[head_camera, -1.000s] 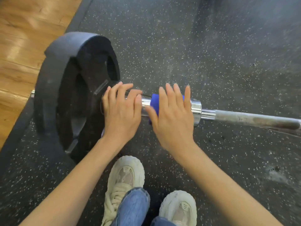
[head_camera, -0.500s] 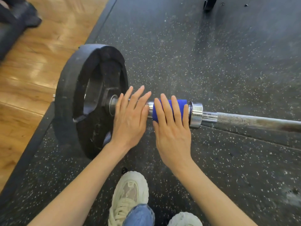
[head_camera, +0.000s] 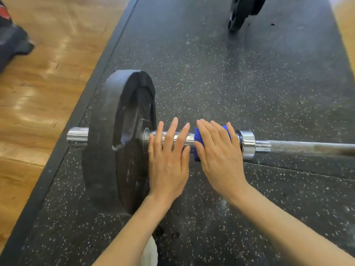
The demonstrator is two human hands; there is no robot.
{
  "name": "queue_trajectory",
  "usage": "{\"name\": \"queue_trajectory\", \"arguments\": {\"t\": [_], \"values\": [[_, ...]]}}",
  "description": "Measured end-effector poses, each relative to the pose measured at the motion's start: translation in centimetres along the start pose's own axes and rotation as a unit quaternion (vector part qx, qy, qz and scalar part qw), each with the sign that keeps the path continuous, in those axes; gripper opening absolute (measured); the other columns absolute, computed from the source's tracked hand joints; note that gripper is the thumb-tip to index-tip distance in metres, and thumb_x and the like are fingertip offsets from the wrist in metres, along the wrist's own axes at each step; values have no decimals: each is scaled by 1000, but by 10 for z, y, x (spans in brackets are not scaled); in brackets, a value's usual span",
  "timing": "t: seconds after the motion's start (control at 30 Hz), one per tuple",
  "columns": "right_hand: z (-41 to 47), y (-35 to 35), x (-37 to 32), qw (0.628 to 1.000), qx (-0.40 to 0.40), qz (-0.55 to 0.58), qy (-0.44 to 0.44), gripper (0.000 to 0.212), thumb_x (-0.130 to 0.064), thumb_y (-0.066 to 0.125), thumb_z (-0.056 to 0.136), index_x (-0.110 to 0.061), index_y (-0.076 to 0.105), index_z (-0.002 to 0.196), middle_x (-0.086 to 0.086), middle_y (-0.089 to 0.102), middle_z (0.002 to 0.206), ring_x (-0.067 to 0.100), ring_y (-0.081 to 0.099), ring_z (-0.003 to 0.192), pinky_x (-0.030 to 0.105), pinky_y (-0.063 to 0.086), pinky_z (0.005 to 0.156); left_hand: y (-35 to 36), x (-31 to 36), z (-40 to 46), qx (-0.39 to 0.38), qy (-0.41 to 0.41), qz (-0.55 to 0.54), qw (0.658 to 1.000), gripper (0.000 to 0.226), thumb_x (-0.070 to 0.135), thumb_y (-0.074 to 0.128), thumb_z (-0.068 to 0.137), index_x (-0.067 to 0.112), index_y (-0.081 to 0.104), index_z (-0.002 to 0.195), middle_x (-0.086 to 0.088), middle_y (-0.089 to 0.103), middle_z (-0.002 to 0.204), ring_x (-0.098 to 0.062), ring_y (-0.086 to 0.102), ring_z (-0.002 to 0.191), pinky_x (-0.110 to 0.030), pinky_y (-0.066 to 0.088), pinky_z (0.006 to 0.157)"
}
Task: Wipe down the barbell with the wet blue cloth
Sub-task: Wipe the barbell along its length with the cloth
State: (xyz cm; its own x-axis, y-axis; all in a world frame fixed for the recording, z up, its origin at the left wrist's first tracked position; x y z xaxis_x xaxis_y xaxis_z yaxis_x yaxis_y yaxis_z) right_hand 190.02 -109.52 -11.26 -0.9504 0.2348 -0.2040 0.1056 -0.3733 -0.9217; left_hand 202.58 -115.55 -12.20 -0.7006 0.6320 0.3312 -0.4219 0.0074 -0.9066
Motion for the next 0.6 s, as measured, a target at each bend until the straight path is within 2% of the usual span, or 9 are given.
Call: {"name": "queue_trajectory", "arguments": {"t": [0.13, 0.23, 0.3, 0.4, 0.53, 0.6], "values": [[15, -2, 18, 996, -62, -7, -61, 52, -38, 26, 107, -6, 53, 139, 7, 57, 139, 29, 51, 132, 47, 25, 119, 9, -1, 15, 28, 8, -8, 1000, 47, 34, 32, 108, 21, 49, 150, -6, 36, 161, -31, 21, 152, -37, -6, 125], [27, 1, 24, 997, -77, 12, -24, 47, -37, 30, 105, -5, 53, 131, 13, 55, 139, 36, 43, 139, 54, 23, 120, 8, -3, 30, 32, 11, -25, 999, 44, 33, 34, 107, 21, 53, 145, -7, 43, 157, -32, 27, 150, -37, -4, 124], [35, 4, 21, 999, -30, 16, 8, 42, -33, 34, 103, -4, 56, 124, 14, 57, 137, 37, 47, 137, 60, 29, 117, 9, -2, 40, 27, 15, -37, 999, 43, 32, 35, 107, 20, 56, 142, -7, 47, 153, -31, 30, 148, -36, -4, 124], [33, 16, 12, 994, 68, 64, 56, 36, -25, 40, 102, -6, 54, 129, 8, 58, 139, 31, 49, 136, 54, 26, 119, 11, -7, 56, 25, 14, -39, 999, 43, 31, 35, 106, 20, 59, 140, -6, 52, 149, -32, 36, 145, -34, -4, 123], [2, 52, 9, 986, 149, 30, 71, 45, -17, 36, 106, -11, 31, 150, 8, 32, 158, 21, 15, 155, 46, 7, 127, 14, -7, 75, 14, 5, -46, 999, 44, 30, 32, 105, 20, 58, 140, -6, 52, 147, -31, 37, 145, -33, -5, 124], [2, 63, 7, 979, 179, 49, 91, 43, -20, 32, 109, -11, 29, 151, 10, 28, 158, 19, 8, 156, 45, 4, 127, 14, -6, 83, 10, 1, -50, 999, 44, 30, 32, 105, 19, 58, 139, -6, 52, 147, -31, 38, 144, -33, -3, 124]]}}
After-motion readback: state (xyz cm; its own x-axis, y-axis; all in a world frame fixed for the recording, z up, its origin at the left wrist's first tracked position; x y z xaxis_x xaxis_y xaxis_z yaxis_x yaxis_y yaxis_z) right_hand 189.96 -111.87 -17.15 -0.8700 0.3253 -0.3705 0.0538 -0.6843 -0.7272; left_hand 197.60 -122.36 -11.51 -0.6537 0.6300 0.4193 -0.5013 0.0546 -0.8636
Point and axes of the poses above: each hand's wrist, its own z-axis towards the middle knuckle, its own y-axis out of the palm, x = y × z, the point moved 2 cm from there along z, towards the middle knuckle
